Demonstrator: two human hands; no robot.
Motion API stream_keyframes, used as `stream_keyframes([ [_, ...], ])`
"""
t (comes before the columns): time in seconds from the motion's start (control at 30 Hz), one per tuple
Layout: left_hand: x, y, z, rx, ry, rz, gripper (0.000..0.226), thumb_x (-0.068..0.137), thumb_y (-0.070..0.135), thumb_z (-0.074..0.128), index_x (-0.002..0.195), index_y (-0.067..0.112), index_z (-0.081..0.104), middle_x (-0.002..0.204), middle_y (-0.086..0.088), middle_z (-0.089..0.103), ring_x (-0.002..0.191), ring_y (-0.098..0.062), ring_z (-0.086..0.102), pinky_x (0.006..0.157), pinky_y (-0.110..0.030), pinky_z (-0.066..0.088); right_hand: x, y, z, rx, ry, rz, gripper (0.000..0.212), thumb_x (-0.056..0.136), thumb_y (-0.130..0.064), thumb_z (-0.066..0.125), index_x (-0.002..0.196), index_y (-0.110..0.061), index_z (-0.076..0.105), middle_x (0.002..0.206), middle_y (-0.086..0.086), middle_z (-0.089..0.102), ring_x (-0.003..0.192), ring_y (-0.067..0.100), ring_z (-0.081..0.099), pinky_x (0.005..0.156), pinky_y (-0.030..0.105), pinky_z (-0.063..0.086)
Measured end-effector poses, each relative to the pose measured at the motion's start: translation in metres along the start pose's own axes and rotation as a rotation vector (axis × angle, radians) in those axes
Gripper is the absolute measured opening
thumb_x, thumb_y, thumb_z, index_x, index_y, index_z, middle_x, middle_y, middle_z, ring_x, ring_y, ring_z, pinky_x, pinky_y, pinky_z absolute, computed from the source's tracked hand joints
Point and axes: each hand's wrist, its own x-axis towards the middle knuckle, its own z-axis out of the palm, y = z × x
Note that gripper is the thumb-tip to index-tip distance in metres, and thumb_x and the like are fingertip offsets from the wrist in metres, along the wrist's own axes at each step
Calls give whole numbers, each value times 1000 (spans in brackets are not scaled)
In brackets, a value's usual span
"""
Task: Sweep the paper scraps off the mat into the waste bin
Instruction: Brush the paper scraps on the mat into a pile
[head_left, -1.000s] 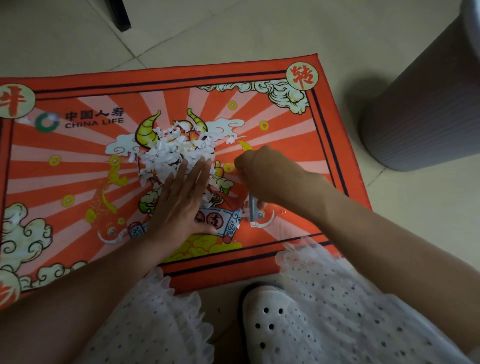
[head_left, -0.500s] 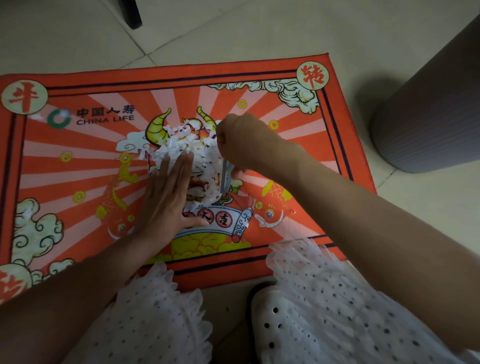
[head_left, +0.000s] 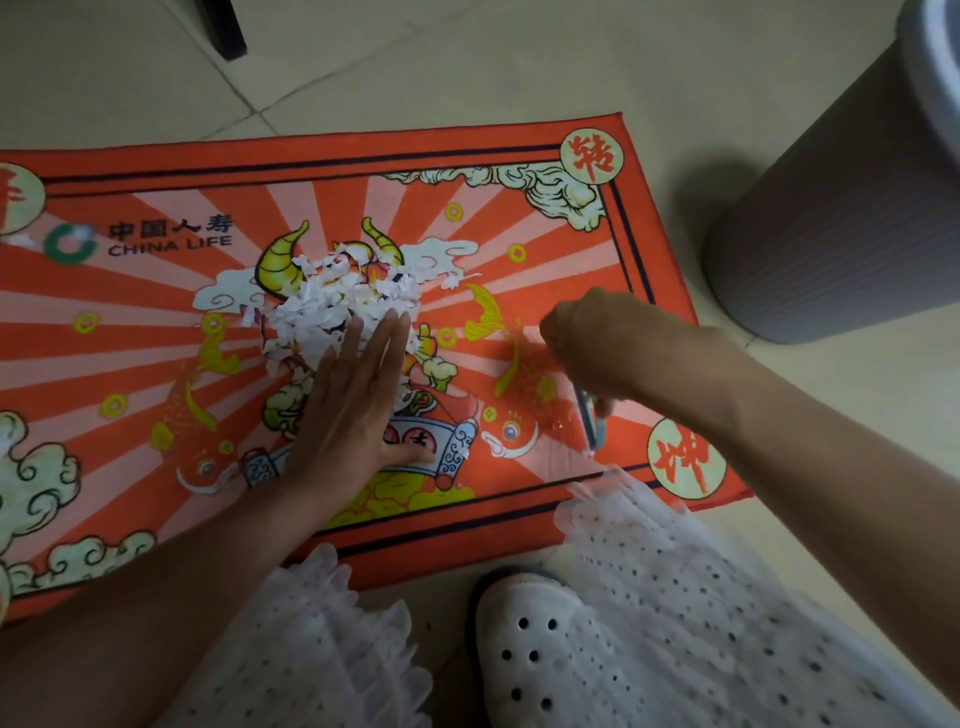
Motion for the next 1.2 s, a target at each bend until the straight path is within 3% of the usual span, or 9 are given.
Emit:
stream_keyframes([
  [0.07,3,1,-1,-4,-5,-13,136,61,57,81,156,24,-11,164,5,-15,149,-20,-20,120,-47,-1,-1,0,11,-1,33,11,34,86,-3,60,119,-6,54,113,17,59,101,34,60,68,34,44],
  [0.13,4,-1,-1,-1,-6,-21,136,61,57,81,155,26,-12,163,7,-15,149,-19,-20,120,-47,-2,0,-5,18,7,76,-15,32,88,-6,58,120,-7,52,114,17,56,104,36,58,67,33,40],
  [0.4,-2,-10,1,52,-12,-10,135,60,65,75,156,18,-7,165,-1,-9,150,-26,-13,119,-52,3,39,-28,8,203,205,-124,18,86,-6,65,101,-7,55,88,11,62,74,28,64,53,29,48],
  [0.53,-5,-12,2,55,-19,-21,135,60,67,73,156,18,-8,165,0,-11,151,-25,-13,118,-48,-1,57,-46,-7,251,276,-185,9,89,-5,58,95,-9,54,84,8,62,57,18,54,41,24,35],
  [0.67,-8,-18,1,45,-14,-24,131,61,73,62,156,19,-9,164,1,-12,150,-26,-13,118,-53,3,46,-47,-23,267,264,-190,11,92,-5,55,103,-8,53,90,8,61,67,23,61,45,27,44],
  [0.77,-12,-22,-1,44,-13,-13,128,63,77,55,156,16,-7,164,-2,-11,151,-29,-12,119,-57,6,24,-39,-13,136,190,-192,4,94,-6,51,97,-8,53,90,10,60,72,26,60,45,25,39],
  [0.87,-14,-24,-2,48,-9,2,126,65,77,54,156,14,-7,164,-4,-11,150,-29,-13,120,-57,5,9,-37,8,79,101,-176,15,91,-5,53,105,-9,56,96,12,61,82,30,64,48,28,40],
  [1.07,-13,-23,-1,52,-8,-20,127,63,76,54,156,17,-8,164,-2,-12,150,-28,-14,120,-57,5,16,-67,27,59,211,-197,27,93,-6,47,119,-9,51,111,16,54,101,35,59,61,30,32],
  [1.2,-14,-26,-3,67,-11,-31,126,62,78,48,156,17,-10,164,-2,-12,150,-29,-13,120,-58,9,29,-82,20,139,290,-221,20,93,-9,48,112,-9,54,95,16,51,88,33,57,57,27,30],
])
